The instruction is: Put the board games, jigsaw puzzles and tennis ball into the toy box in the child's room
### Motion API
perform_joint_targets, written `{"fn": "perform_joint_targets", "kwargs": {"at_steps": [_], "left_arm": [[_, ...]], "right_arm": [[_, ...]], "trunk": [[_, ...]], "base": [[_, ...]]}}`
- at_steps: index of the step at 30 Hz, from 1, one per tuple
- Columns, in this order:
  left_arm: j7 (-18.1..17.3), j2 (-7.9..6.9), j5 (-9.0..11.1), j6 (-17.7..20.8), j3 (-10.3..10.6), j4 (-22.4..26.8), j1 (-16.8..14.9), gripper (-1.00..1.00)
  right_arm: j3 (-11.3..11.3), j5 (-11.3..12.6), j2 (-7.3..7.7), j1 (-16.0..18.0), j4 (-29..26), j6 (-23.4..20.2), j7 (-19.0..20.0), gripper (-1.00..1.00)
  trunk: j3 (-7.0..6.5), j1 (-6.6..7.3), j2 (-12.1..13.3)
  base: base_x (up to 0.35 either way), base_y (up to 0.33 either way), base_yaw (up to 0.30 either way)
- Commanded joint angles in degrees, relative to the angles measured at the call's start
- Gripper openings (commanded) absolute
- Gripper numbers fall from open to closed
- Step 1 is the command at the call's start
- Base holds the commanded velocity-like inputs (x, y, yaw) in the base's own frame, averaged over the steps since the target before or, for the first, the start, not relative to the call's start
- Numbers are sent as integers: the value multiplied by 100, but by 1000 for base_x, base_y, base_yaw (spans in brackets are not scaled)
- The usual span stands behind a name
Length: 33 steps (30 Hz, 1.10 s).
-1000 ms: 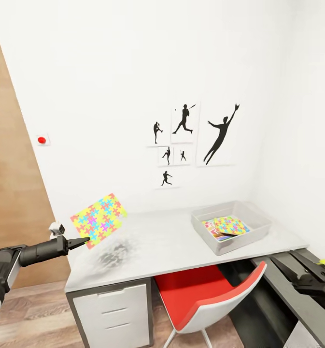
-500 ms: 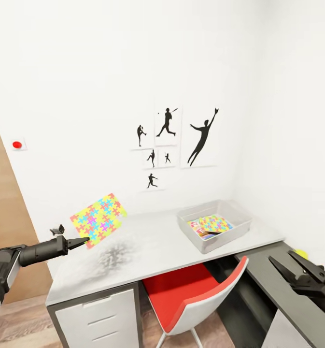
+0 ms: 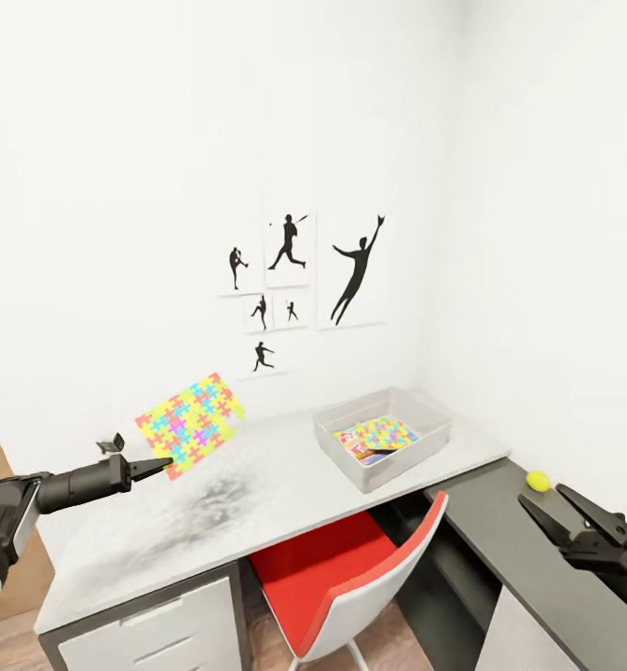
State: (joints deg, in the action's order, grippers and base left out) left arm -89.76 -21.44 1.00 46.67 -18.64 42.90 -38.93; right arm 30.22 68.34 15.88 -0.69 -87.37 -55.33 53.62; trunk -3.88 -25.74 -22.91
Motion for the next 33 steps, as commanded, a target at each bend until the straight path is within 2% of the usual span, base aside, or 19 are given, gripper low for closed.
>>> {"fn": "perform_joint_targets", "kwargs": {"at_steps": [1, 20, 26, 33], "left_arm": [[-24, -1, -3, 57, -1, -1, -1, -100], [-24, 7, 5, 9, -2, -1, 8, -100], [-24, 9, 5, 9, 0, -1, 8, -100], [-24, 2, 5, 9, -13, -1, 8, -100]], "right_arm": [[1, 4, 0, -1, 3, -22, 8, 100], [10, 1, 2, -1, 42, -22, 2, 100], [10, 2, 2, -1, 44, -22, 2, 100], [10, 4, 2, -1, 40, -22, -1, 100]], "trunk": [[-7, -5, -1], [-139, -5, -1], [-180, -5, -1], [-193, -5, -1]], "base": [[274, 0, -219], [316, -1, -219], [306, -99, -217], [278, -114, -77]]}}
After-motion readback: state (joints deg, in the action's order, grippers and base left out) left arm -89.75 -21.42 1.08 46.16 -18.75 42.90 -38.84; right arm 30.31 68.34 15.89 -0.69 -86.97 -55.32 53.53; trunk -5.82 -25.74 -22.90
